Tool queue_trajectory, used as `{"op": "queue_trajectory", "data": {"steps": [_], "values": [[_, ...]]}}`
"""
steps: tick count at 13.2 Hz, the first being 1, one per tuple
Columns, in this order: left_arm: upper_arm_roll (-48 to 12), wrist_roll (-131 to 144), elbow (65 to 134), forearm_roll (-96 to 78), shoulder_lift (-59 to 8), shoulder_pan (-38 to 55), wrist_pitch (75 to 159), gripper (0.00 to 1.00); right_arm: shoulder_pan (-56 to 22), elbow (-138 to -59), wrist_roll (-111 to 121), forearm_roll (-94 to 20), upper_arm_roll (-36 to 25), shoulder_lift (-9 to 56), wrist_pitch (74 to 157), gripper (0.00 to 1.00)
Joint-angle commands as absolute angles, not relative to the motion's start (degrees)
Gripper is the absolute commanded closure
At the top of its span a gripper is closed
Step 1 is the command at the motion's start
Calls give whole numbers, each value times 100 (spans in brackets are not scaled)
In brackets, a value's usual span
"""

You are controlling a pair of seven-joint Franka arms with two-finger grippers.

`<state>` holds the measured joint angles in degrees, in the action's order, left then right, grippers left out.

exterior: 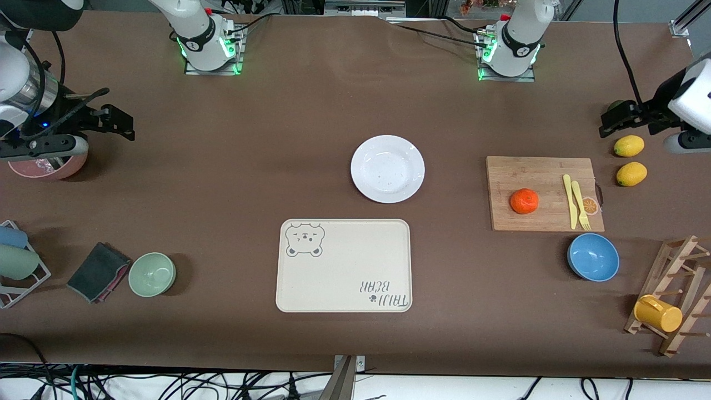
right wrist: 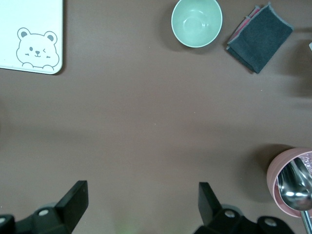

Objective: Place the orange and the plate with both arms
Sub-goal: 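Reach the left gripper down and grasp the orange on the cutting board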

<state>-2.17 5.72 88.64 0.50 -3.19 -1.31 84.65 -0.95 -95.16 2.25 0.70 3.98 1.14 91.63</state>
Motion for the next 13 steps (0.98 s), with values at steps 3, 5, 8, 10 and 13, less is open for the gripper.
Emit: {"op": "queue_trajectory", "data": {"steps": [3, 5, 8, 10, 13], "values": [[-237, 475, 9693, 220, -1027, -176, 9482, 0, -70, -9439, 167, 9, 431, 123, 9079, 0], [-237, 449, 9799, 167, -1308, -176, 9772, 0, -70, -9439, 167, 9, 431, 123, 9079, 0], [-237, 466, 10535, 88, -1512, -176, 10850, 0, -70, -9439, 158, 9, 431, 114, 9079, 0], [-237, 475, 11168, -96, -1555, -176, 11712, 0, -70, -9439, 167, 9, 431, 114, 9070, 0], [-237, 483, 11732, -97, -1704, -141, 12574, 0, -70, -9439, 176, 9, 413, 123, 9079, 0]]}}
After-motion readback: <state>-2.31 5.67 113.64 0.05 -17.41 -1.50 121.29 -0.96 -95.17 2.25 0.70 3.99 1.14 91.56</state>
